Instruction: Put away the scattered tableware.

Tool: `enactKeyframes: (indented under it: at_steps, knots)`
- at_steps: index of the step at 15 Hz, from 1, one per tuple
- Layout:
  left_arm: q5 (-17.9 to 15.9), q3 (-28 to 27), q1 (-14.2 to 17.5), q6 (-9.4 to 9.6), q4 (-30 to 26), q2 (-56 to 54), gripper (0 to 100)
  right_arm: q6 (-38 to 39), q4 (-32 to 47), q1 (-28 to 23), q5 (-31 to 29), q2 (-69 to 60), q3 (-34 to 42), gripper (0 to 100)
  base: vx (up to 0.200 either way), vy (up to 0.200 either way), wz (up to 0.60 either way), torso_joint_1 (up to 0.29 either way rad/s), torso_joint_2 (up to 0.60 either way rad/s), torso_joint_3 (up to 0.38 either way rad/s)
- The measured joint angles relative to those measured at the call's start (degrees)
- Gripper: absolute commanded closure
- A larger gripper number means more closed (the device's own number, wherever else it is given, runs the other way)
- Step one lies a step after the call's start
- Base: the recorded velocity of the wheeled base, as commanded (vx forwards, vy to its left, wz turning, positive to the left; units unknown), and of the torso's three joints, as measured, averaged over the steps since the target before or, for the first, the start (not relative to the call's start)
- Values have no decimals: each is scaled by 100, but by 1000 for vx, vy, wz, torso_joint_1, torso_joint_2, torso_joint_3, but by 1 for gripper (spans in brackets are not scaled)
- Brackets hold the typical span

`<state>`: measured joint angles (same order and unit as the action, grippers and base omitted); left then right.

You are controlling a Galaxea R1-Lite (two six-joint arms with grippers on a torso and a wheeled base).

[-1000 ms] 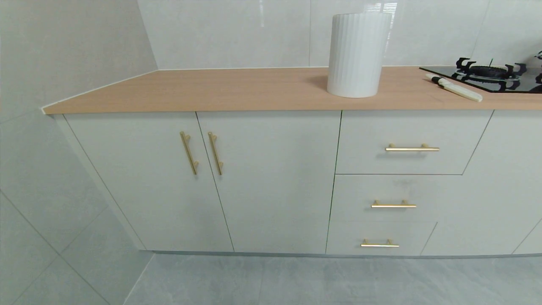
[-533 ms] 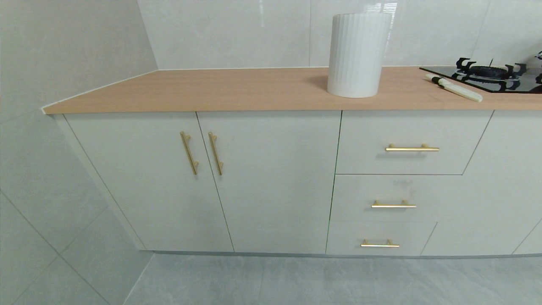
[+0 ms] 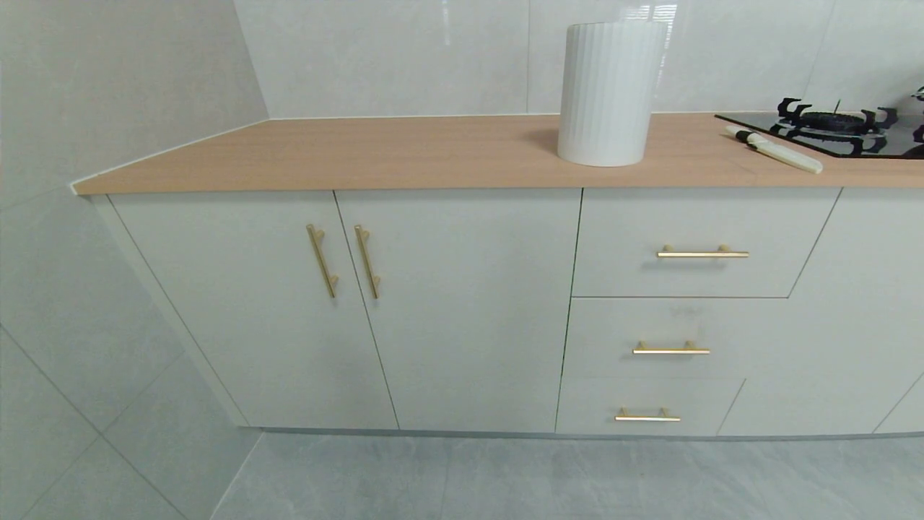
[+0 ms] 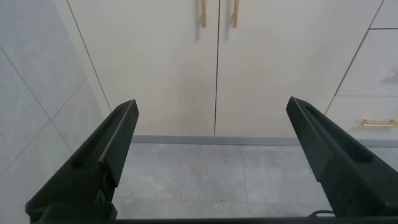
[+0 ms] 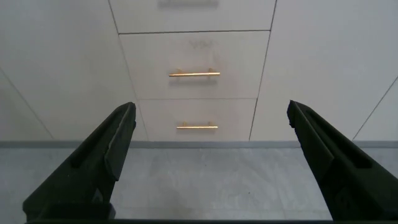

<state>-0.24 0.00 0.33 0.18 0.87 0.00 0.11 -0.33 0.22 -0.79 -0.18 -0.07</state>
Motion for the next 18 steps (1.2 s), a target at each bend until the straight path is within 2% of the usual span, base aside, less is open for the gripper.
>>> enactKeyframes:
  at_steps: [1,4,6,14,18]
  knots:
    - [-2,0,0,2,0,0,0,-126,-5,2,79,0,2,0,0,0,0,0,0,0]
    - [-18,0,0,222,-9,0,0,-93,-2,2,90,0,7,0,0,0,0,0,0,0]
    - [-18,-5,0,277,-18,0,0,-82,-2,2,79,0,7,0,0,0,0,0,0,0]
    - [-16,0,-6,143,-13,0,0,-79,0,-1,79,2,7,0,0,0,-75,0,1,0]
    - [-11,0,-2,140,-11,0,0,-77,0,0,87,2,7,0,0,0,0,0,0,0]
